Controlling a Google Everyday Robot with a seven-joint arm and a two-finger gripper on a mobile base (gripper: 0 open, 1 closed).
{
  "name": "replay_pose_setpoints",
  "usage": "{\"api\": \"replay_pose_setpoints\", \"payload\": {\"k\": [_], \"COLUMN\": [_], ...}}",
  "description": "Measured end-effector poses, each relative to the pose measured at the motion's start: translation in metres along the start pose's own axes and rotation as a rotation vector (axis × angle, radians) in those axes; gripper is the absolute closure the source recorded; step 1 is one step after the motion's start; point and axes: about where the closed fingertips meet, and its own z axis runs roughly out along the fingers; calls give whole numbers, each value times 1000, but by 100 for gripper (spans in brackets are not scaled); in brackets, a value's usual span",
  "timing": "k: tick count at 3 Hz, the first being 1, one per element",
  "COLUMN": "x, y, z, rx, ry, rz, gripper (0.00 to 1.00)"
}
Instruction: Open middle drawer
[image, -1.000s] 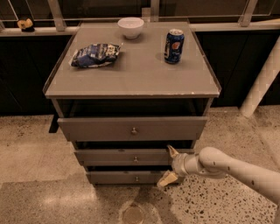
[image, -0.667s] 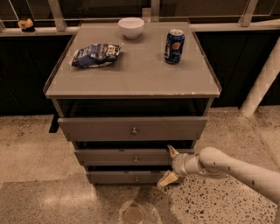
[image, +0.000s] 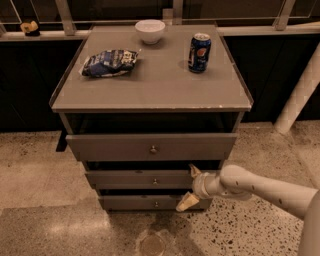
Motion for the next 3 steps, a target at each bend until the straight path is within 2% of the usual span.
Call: {"api": "replay_pose_setpoints", "payload": {"k": [1,2,3], "x": [-5,-5,-5], "y": [-18,-18,-18], "z": [18,18,18], "rx": [38,38,38], "ry": [4,4,4], "rz": [34,34,34], "gripper": [0,0,18]}}
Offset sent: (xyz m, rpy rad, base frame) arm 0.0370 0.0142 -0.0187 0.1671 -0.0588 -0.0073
